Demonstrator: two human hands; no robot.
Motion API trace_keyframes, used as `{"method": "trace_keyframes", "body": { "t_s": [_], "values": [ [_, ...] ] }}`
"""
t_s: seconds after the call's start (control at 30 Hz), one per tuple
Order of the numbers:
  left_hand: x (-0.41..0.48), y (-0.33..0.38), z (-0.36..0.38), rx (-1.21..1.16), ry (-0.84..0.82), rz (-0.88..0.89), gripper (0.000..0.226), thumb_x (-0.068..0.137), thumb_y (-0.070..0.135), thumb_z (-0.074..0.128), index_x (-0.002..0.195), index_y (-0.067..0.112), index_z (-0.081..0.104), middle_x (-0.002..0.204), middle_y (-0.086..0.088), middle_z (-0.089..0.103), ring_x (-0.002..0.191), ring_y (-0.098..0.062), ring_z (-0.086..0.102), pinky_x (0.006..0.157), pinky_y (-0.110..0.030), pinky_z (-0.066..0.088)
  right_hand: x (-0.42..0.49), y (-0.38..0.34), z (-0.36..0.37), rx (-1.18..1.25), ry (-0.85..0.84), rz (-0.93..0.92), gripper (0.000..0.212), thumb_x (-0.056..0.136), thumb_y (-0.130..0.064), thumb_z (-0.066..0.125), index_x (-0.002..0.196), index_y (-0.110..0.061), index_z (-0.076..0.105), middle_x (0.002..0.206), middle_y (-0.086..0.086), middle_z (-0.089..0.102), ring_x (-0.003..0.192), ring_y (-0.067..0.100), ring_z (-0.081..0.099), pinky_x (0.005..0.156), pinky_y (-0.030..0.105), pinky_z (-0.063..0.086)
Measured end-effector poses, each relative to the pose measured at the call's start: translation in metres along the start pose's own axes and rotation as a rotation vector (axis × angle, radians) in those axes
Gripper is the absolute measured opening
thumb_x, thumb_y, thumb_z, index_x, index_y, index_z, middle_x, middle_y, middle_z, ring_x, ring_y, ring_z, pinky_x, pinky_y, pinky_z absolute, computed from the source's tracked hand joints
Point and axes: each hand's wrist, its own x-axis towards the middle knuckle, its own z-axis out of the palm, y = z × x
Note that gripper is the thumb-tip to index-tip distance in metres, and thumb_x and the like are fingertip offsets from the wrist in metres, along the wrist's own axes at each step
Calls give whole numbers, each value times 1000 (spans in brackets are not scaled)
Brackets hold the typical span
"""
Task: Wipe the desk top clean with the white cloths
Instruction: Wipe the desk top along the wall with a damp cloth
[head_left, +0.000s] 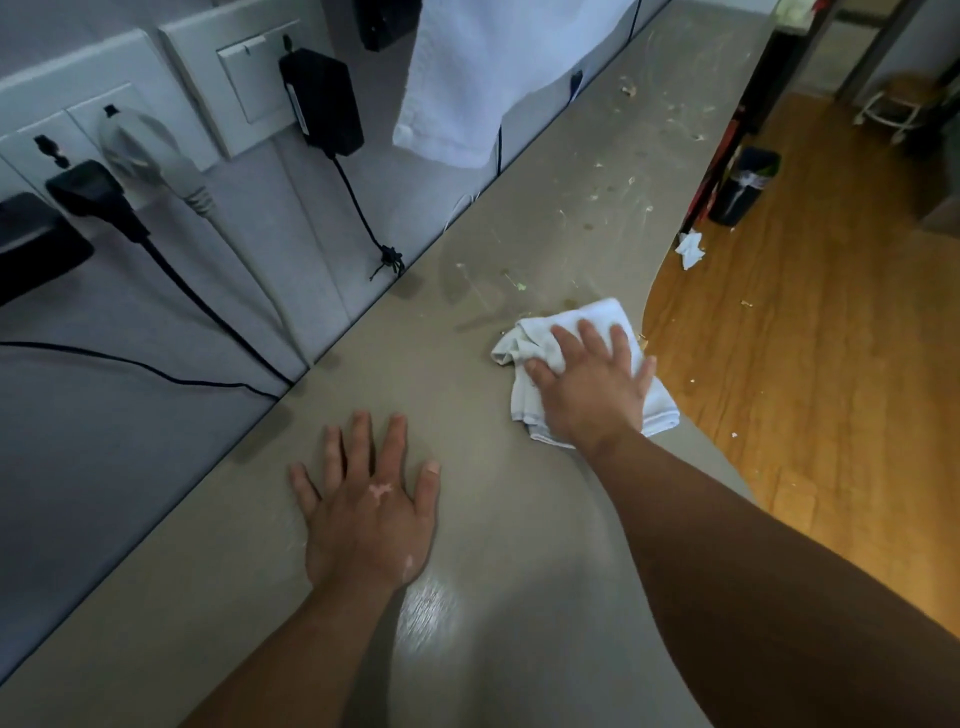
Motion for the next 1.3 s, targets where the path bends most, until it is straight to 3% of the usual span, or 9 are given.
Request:
{"method": "trace_keyframes", "body": {
  "t_s": [0.17,0.27,0.47,0.67,0.8,0.9,1.07,1.2,1.3],
  "values": [
    [3,3,0,1,3,4,69,98,66,5,162,41,-4,173,4,-8,159,-28,-12,125,-60,-6,-38,-6,8,0,53,-36,60,103,-67,27,157,-42,31,170,-11,22,158,27,4,122,64,7],
    [4,2,1,3,10,16,65,101,63,8,162,42,0,174,5,-4,159,-28,-8,126,-58,-4,-89,-5,17,-2,132,-161,58,99,-68,38,147,-38,51,162,-6,42,154,32,25,116,68,23],
    [1,-4,2,-25,76,128,69,95,60,13,157,40,33,170,5,25,157,-23,16,125,-56,10,-198,25,39,26,173,-393,56,95,-66,50,142,-37,59,159,-6,48,153,31,33,116,66,25],
    [3,20,4,2,33,48,62,100,56,21,159,36,25,170,0,17,157,-30,9,123,-61,11,-214,65,35,-9,179,-489,56,92,-70,50,139,-42,61,155,-10,52,149,27,41,113,62,25],
    [-2,31,11,-28,35,6,64,102,56,28,161,31,21,171,-3,13,157,-33,4,123,-62,6,-180,81,25,-19,192,-443,53,96,-68,45,138,-40,62,154,-11,53,149,27,42,114,64,30],
    [-4,30,15,-16,54,8,66,101,59,25,161,33,19,172,-3,12,158,-32,4,125,-61,4,-135,97,11,1,183,-302,58,95,-70,40,137,-39,64,153,-10,55,149,26,40,115,66,31],
    [-4,32,12,16,43,2,68,99,64,16,162,37,11,173,-1,4,158,-31,-1,125,-61,1,-87,103,-8,34,29,-48,59,101,-69,34,154,-45,37,168,-18,25,159,17,2,125,59,6],
    [-4,32,12,24,48,13,68,99,65,14,162,38,10,173,-1,3,158,-32,1,124,-62,2,-102,81,-8,51,60,55,61,100,-70,32,156,-44,35,169,-17,22,159,19,-2,124,61,3],
    [-2,31,14,17,53,15,69,98,66,15,161,38,12,173,-2,6,158,-33,3,124,-64,3,-145,68,1,50,79,-20,64,98,-75,33,153,-43,42,168,-15,28,159,22,4,122,63,7]
  ]
}}
